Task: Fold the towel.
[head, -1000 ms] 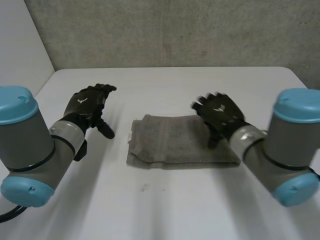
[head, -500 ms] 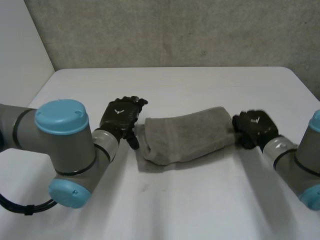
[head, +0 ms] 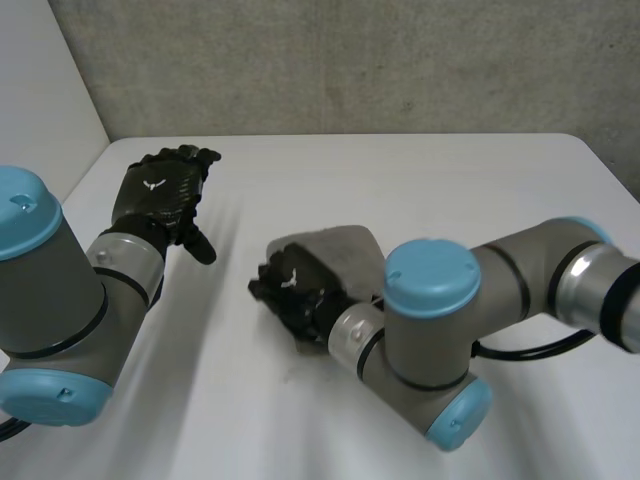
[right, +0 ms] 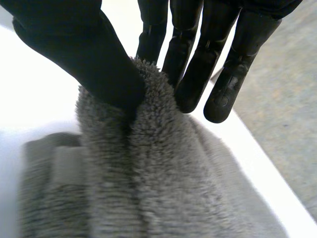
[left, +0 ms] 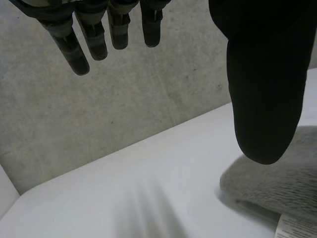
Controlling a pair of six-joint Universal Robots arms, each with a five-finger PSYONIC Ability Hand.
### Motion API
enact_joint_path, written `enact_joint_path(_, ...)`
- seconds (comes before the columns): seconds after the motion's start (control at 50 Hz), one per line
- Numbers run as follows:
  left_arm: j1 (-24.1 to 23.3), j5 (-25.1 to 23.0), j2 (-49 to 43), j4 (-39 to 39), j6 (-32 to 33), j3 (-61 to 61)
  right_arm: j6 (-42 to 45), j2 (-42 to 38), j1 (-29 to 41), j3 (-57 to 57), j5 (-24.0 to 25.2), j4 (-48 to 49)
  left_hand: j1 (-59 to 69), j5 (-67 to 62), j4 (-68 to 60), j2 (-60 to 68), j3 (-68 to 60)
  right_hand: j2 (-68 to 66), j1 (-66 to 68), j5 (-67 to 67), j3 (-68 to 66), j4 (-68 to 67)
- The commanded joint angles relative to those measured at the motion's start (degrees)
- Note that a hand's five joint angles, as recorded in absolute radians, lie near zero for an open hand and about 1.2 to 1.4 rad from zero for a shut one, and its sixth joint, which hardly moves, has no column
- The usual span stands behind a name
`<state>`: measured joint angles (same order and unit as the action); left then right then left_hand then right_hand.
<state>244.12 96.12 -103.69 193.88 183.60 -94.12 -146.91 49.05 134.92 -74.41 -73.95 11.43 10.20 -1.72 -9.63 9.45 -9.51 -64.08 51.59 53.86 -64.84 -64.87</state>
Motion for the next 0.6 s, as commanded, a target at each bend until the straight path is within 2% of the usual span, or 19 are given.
enact_joint_path(0.02, 0.0, -0.3, -1.1, 0.0, -0.4, 2.0, -1.2, 5.3, -0.5, -3.7, -2.6, -1.3, -0.2, 1.7, -0.4, 0.6, -0.5, 22.4, -9.9, -22.2, 23.2, 23.2)
enact_joint_path(0.04, 0.0, -0.3, -1.1, 0.0, -0.4, 2.0, -1.2, 5.4, -0.5, -3.7, -2.6, -1.3, -0.2, 1.7, -0.4, 0.6, -0.5, 22.5, -10.1, -22.3, 23.3, 23.3)
enact_joint_path(0.08, -0.7, -0.3, -2.3, -0.3, -1.9, 4.3, -3.5, 9.3, -3.3, -6.3, -3.6, -1.5, -0.2, 1.7, -0.4, 0.6, -0.5, 39.0, -26.5, -38.7, 39.7, 39.7)
enact_joint_path(0.1, -0.7, -0.3, -2.3, -0.3, -1.9, 4.3, -3.6, 9.3, -3.3, -6.4, -3.6, -1.5, -0.2, 1.7, -0.4, 0.6, -0.5, 39.0, -26.5, -38.8, 39.8, 39.8)
enact_joint_path(0.18, -2.1, -0.4, -4.8, -0.6, -5.4, 8.7, -6.9, 15.7, -7.1, -10.0, -3.7, -1.5, -0.2, 1.7, -0.4, 0.6, -0.5, 52.8, -40.3, -52.6, 53.5, 53.6)
enact_joint_path(0.26, -4.2, -0.3, -7.8, -2.3, -6.6, 12.7, -9.4, 18.4, -10.2, -10.8, -4.0, -1.8, -0.2, 1.7, -0.4, 0.6, -0.5, 54.1, -41.6, -53.9, 54.8, 54.9)
enact_joint_path(0.3, -5.5, -0.3, -9.4, -4.0, -7.0, 15.5, -13.9, 19.9, -14.1, -10.2, -4.4, -3.4, -0.2, 1.7, -0.4, 0.6, -0.5, 54.1, -41.6, -53.9, 54.8, 54.9)
enact_joint_path(0.38, -8.6, -0.1, -16.2, -11.3, -7.6, 24.6, -20.0, 20.8, -16.9, -8.0, -3.7, -5.9, -0.2, 1.7, -0.4, 0.6, -0.5, 54.1, -41.6, -53.9, 54.8, 54.9)
enact_joint_path(0.48, -10.2, 0.2, -24.3, -19.7, -11.4, 34.5, -26.1, 17.6, -19.5, -2.8, 0.0, -10.8, -0.2, 1.7, -0.4, 0.6, -0.5, 54.1, -41.6, -53.9, 54.8, 54.9)
enact_joint_path(0.56, -10.2, 0.2, -31.6, -27.9, -14.5, 41.7, -27.3, 8.7, -19.9, 3.6, 5.2, -16.2, -0.2, 1.7, -0.4, 0.6, -0.5, 54.1, -41.6, -53.9, 54.8, 54.9)
enact_joint_path(0.6, -10.2, 0.4, -33.5, -30.1, -14.8, 43.0, -27.2, 6.3, -19.9, 5.5, 5.7, -17.7, -0.2, 1.7, -0.4, 0.6, -0.5, 54.1, -41.6, -53.9, 54.8, 54.9)
